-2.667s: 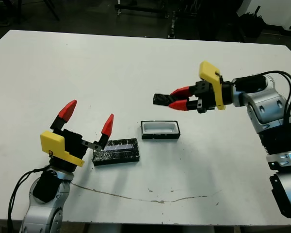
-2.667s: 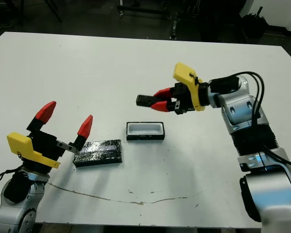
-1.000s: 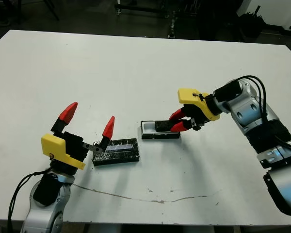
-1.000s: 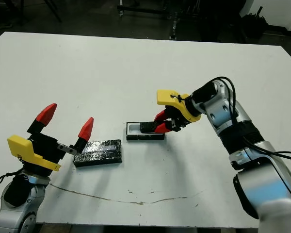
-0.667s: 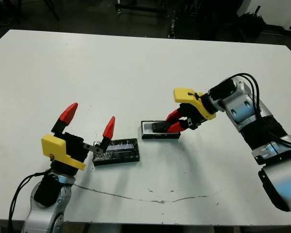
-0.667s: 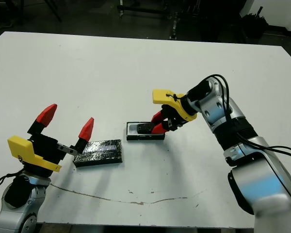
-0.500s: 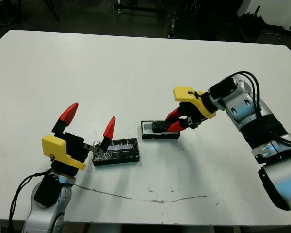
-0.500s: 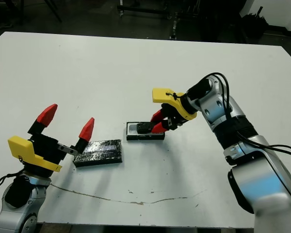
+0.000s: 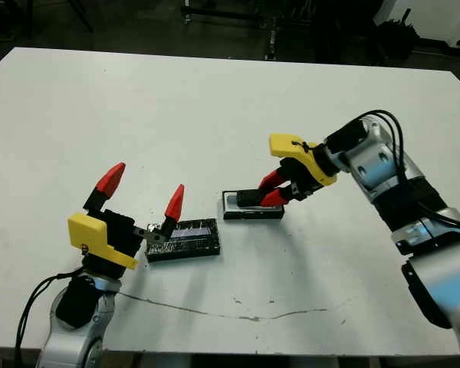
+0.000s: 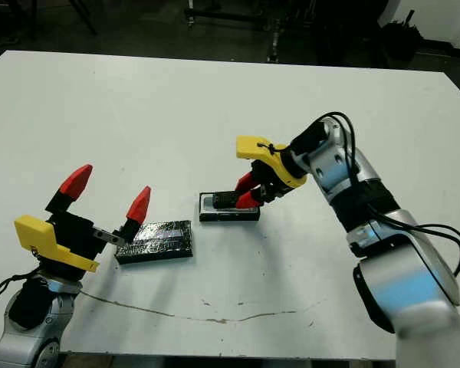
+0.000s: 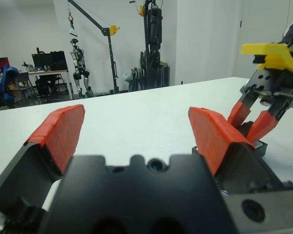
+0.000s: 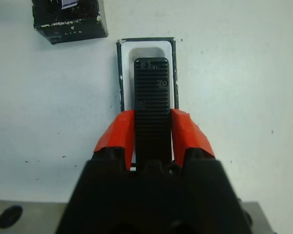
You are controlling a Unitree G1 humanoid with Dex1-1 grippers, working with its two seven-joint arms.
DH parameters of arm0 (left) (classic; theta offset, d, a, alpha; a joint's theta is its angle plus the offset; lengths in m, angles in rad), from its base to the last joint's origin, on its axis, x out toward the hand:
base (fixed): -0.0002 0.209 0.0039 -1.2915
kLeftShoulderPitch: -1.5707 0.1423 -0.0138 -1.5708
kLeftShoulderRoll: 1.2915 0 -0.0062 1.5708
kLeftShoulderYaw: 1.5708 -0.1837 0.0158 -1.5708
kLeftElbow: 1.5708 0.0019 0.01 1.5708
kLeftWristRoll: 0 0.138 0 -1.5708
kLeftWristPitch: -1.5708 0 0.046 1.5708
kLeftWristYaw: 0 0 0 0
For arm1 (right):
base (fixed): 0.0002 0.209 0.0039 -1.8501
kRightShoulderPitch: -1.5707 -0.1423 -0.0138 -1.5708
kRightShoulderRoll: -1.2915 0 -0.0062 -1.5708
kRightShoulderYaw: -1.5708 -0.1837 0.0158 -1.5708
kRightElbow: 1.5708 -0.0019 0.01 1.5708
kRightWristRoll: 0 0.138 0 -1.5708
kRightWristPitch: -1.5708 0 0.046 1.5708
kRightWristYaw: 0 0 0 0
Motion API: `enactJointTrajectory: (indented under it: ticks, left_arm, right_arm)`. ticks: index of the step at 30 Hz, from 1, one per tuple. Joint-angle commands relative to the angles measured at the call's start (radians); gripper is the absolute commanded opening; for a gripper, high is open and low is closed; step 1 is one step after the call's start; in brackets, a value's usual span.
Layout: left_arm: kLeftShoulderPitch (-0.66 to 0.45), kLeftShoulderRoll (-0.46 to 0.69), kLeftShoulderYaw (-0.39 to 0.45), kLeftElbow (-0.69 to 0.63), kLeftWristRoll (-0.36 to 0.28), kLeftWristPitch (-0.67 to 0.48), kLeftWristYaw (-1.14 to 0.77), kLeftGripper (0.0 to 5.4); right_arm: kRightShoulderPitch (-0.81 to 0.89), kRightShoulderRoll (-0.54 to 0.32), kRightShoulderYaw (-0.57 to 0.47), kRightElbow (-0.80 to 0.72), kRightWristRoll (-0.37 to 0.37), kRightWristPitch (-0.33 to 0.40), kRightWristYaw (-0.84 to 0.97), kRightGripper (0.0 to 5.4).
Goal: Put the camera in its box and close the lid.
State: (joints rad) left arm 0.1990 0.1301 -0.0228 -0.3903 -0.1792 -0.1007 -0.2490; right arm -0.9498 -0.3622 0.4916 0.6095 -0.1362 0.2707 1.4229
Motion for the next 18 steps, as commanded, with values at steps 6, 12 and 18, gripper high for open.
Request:
enactJointTrajectory:
  ticks: [6,12,18]
  left_arm:
    - [0.014,-0.002,-0.003,-0.012,-0.003,0.023,0.004,5.4]
    - [0.015,-0.003,-0.004,-0.02,0.004,0.028,0.009,5.4]
    - [0.014,-0.005,-0.005,-0.027,0.004,0.035,0.011,5.4]
  right_arm:
    - [-0.029,0.02,0.011,0.063,-0.026,-0.022,-0.012,1.7]
    - [-0.026,0.026,0.018,0.065,-0.033,-0.027,-0.007,1.7]
    - [-0.03,0.021,0.021,0.063,-0.041,-0.041,-0.004,1.7]
